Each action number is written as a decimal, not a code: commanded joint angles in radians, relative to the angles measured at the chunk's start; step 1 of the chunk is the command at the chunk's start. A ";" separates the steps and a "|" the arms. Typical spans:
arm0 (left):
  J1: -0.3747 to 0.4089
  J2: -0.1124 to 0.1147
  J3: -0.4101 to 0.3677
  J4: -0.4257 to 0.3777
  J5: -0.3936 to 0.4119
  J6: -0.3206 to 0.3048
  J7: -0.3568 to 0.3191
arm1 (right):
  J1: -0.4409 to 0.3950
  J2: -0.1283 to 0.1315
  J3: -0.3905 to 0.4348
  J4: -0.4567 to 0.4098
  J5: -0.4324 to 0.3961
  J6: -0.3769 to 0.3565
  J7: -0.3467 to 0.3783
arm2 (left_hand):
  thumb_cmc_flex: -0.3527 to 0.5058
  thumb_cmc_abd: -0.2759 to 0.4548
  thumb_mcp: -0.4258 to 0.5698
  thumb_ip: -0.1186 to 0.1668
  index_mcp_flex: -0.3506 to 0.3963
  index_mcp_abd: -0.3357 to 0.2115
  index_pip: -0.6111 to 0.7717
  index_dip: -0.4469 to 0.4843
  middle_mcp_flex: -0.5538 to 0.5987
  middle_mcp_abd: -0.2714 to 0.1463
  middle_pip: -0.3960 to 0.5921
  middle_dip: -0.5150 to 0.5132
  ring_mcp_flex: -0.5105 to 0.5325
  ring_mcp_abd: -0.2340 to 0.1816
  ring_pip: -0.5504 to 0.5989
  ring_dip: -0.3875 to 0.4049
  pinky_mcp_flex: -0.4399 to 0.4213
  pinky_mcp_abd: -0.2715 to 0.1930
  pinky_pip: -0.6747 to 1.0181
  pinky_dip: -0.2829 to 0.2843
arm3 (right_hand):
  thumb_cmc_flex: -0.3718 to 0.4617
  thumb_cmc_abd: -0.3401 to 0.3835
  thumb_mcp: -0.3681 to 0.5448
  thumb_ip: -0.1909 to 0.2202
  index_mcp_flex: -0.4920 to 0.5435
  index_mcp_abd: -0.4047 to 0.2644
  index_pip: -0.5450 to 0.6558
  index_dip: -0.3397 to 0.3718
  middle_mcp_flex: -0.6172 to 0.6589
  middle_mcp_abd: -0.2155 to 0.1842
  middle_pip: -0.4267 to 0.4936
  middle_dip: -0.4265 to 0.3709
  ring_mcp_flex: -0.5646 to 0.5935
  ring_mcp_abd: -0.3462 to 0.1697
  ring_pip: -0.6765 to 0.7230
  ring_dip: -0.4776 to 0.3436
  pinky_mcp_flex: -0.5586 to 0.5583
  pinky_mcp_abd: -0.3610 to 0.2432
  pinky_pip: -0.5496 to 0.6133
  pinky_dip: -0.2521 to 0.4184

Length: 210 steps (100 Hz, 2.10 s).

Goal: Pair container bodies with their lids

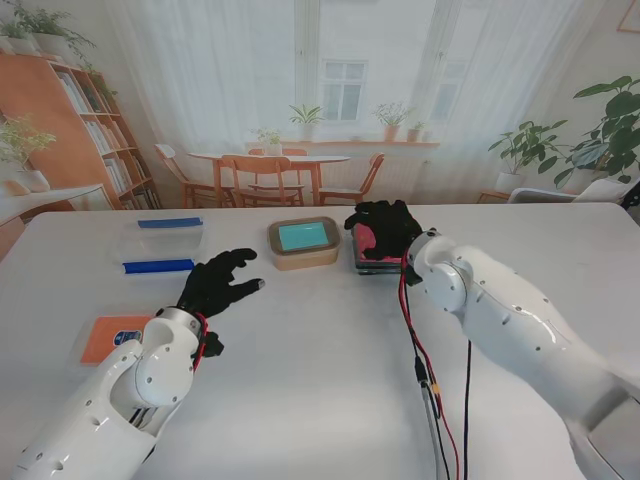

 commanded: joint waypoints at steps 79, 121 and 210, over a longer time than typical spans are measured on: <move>0.238 0.017 -0.151 -0.188 0.106 -0.044 -0.010 | -0.767 0.053 0.485 -0.737 -0.061 0.150 -0.015 | -0.031 0.024 -0.043 0.011 0.069 -0.016 -0.134 -0.080 -0.006 0.017 -0.196 -0.188 -0.071 -0.018 -0.352 -0.274 -0.040 0.039 -0.309 -0.306 | -0.040 0.069 -0.075 0.025 -0.004 0.197 -0.108 -0.070 0.038 0.146 0.154 -0.007 0.134 0.112 -0.112 -0.069 0.147 0.061 -0.036 -0.166; 0.432 0.015 -0.332 -0.268 0.274 0.097 0.031 | -0.812 0.044 0.492 -0.752 -0.020 0.141 -0.045 | -0.033 0.050 -0.053 0.010 0.080 -0.035 -0.222 -0.136 -0.048 0.045 -0.289 -0.314 -0.140 -0.018 -0.419 -0.364 -0.033 0.045 -0.510 -0.496 | -0.040 0.083 -0.089 0.028 -0.019 0.182 -0.118 -0.089 0.033 0.136 0.126 -0.014 0.124 0.095 -0.112 -0.076 0.124 0.085 -0.032 -0.195; 0.229 0.020 -0.347 0.072 0.264 0.300 0.017 | -0.836 0.039 0.481 -0.751 -0.017 0.211 -0.059 | -0.011 0.030 -0.050 0.009 -0.142 -0.175 -0.237 -0.168 -0.210 -0.074 -0.512 -0.339 -0.237 -0.053 -0.589 -0.357 -0.036 0.087 -0.449 -0.444 | -0.031 0.090 -0.105 0.031 -0.017 0.138 -0.110 -0.104 0.015 0.126 0.132 -0.009 0.114 0.084 -0.110 -0.063 0.109 0.109 -0.043 -0.203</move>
